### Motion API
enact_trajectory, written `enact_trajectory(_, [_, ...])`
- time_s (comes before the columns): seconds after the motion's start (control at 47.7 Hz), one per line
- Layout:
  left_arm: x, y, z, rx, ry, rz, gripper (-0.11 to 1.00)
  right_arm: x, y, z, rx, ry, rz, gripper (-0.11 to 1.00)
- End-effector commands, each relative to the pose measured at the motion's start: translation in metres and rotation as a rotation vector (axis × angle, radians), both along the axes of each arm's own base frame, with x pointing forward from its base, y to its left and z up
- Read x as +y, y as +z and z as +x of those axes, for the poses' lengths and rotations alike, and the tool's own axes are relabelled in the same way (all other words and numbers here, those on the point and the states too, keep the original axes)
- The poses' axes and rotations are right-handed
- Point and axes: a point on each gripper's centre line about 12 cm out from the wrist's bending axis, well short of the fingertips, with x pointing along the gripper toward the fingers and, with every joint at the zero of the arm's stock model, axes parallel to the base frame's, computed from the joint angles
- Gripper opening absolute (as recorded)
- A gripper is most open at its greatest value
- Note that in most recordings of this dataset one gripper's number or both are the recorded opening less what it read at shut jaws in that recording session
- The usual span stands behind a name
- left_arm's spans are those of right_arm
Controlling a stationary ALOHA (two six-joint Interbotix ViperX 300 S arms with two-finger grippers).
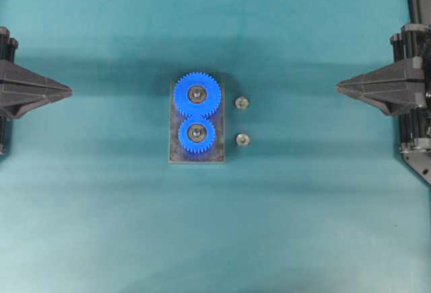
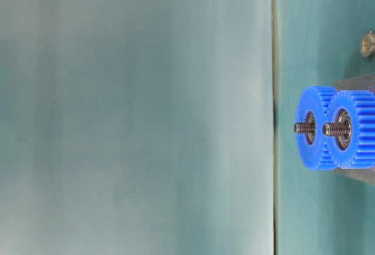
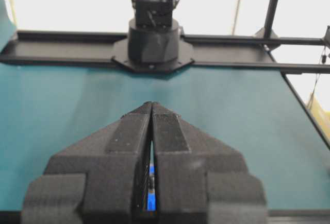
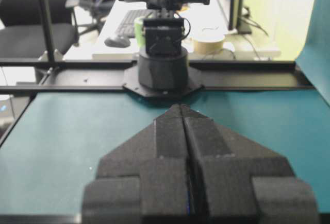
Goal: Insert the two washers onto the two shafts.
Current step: 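Move the right gripper over the upper silver washer beside the plate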
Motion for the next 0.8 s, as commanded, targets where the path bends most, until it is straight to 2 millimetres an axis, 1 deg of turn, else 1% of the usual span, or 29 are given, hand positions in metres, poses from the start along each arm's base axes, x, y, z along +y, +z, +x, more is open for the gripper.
enact_trajectory(0.0, [-0.002, 0.009, 0.004, 0.001, -0.009, 0.009, -0.01, -0.006, -0.001, 0.004, 0.015, -0.028, 0.021, 0.01])
enact_trajectory(0.084, [-0.002, 0.007, 0.009, 0.06, -0.008, 0.014, 0.0, -0.019, -0.017, 0.01, 0.182, -0.099, 0.178, 0.01])
enact_trajectory(0.147, [-0.002, 0.004, 0.011, 0.098, -0.008, 0.014, 0.0, -0.026, -0.031, 0.015, 0.342, -0.139, 0.248, 0.01])
enact_trajectory(0.189, [-0.001, 0.002, 0.013, 0.12, -0.007, 0.014, 0.0, -0.029, -0.041, 0.017, 0.443, -0.154, 0.266, 0.01])
enact_trajectory(0.335, [-0.001, -0.011, 0.015, 0.224, -0.007, 0.015, -0.01, -0.037, -0.054, 0.036, 0.672, -0.175, 0.286, 0.01])
enact_trajectory(0.419, [-0.001, -0.016, 0.016, 0.262, -0.007, 0.017, -0.01, -0.04, -0.062, 0.05, 0.765, -0.177, 0.286, 0.01])
enact_trajectory(0.545, [-0.001, -0.021, 0.015, 0.288, -0.007, 0.017, -0.01, -0.046, -0.077, 0.078, 0.86, -0.176, 0.242, 0.01])
enact_trajectory(0.776, [-0.001, -0.025, 0.013, 0.344, -0.004, 0.015, -0.01, -0.054, -0.109, 0.115, 1.02, -0.154, 0.168, 0.01])
